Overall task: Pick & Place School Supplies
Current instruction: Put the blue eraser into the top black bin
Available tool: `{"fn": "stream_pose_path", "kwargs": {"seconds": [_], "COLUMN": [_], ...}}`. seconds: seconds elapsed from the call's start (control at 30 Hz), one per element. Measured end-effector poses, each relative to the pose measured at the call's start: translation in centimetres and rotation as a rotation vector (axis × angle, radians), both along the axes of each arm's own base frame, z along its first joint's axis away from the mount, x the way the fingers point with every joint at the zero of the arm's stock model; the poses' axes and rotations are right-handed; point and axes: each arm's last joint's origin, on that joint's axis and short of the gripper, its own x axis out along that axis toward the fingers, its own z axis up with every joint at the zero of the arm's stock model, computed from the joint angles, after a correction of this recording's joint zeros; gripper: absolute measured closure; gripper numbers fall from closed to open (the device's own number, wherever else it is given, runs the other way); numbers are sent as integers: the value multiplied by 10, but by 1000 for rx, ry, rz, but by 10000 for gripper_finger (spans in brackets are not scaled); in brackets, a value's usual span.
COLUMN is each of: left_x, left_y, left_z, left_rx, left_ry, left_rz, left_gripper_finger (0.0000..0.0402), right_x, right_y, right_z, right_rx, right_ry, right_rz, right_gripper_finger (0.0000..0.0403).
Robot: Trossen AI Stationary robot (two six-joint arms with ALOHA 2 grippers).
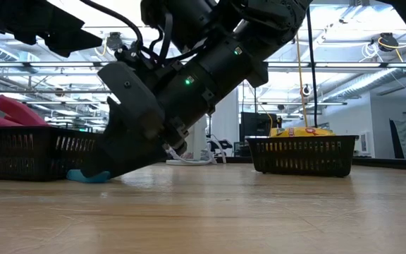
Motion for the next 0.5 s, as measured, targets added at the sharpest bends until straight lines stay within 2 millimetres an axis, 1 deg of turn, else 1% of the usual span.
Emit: {"fn": "stream_pose_path", "kwargs": {"seconds": [0.1,0.23,0.27,0.37,0.5], "left_x": [0,0,0,0,0], "left_y": [0,0,0,0,1], "left_z": [0,0,0,0,0], "left_rx": [0,0,0,1,4], "left_ry": [-1,-1,0,0,0], "left_rz": [1,1,1,2,16], "left_gripper_finger": [131,131,131,131,131], "right_x": [-1,-1,-2,-3,-5], "right_y": [0,0,0,0,3], "right_z": [-1,0,0,0,3], "right_rx": [-14,-29,-36,-39,-52], "right_ry": [7,15,18,29,47], "right_rz": [10,26,31,28,35], "right_gripper_finger": [264,363,380,397,403]}}
